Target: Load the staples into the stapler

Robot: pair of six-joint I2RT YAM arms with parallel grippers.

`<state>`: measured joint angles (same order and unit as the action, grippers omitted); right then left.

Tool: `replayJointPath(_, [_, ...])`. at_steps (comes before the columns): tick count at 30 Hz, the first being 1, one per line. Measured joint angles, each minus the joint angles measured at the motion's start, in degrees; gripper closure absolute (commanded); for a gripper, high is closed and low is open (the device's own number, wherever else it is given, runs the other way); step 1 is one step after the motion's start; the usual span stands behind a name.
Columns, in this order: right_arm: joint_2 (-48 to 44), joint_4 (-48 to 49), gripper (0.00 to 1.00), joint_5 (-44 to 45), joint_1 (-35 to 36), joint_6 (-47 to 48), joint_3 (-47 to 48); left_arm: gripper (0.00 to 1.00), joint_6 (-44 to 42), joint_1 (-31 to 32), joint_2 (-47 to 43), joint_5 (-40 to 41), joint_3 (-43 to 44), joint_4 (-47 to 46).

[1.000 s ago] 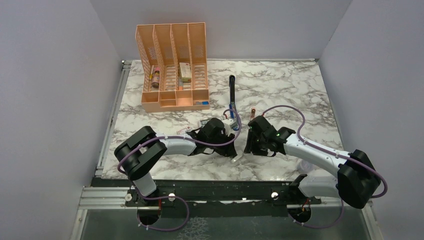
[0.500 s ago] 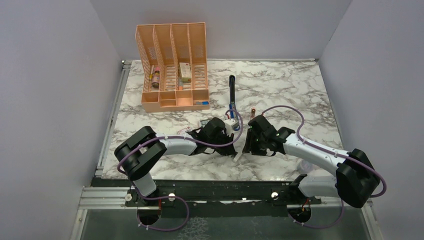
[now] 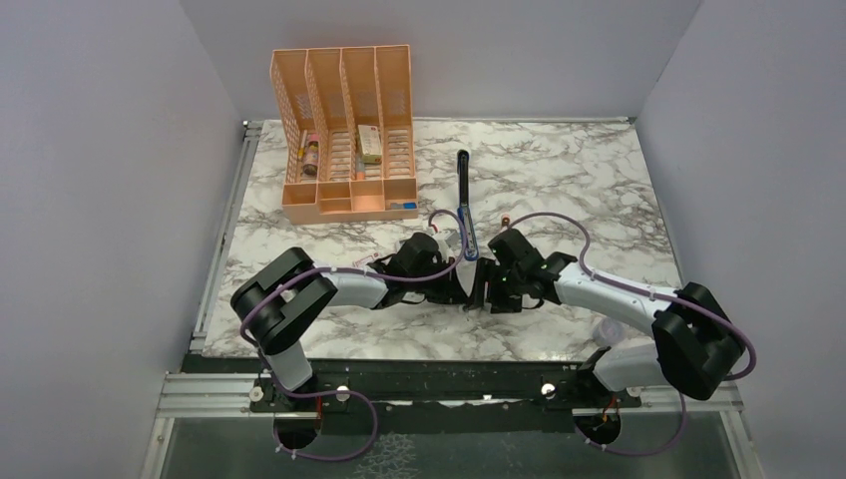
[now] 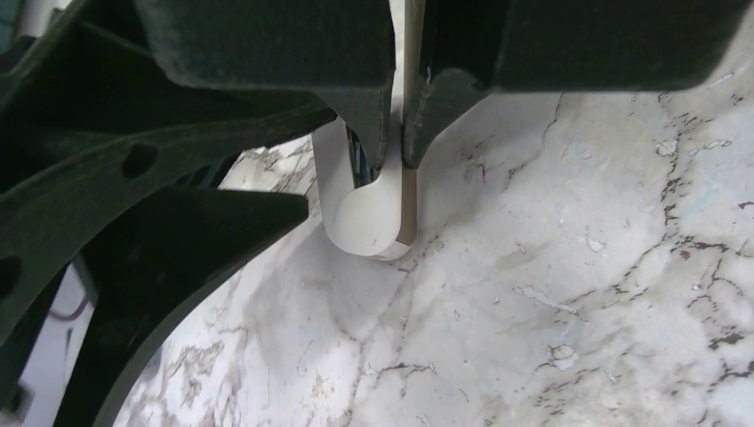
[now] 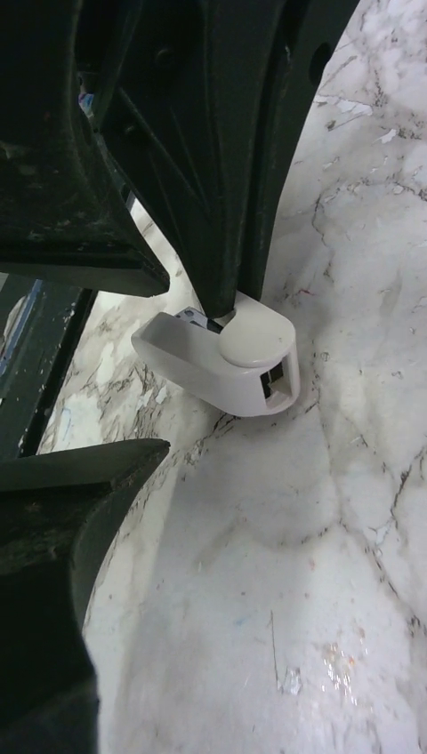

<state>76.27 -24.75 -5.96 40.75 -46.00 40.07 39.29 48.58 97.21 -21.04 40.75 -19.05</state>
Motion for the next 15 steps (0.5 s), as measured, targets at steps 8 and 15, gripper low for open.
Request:
replayJointPath(8, [1.2, 4.7, 0.48, -4.2, 0.0, -4.4, -3.4, 1.00, 6.6, -0.9, 1.5, -0.3, -1.4, -4.7])
replayJointPath(15, [0.9, 10.6, 0.59, -4.2, 0.0, -9.6, -7.2, 1.00, 8.3, -1.2, 2.3, -0.5, -1.8, -6.8])
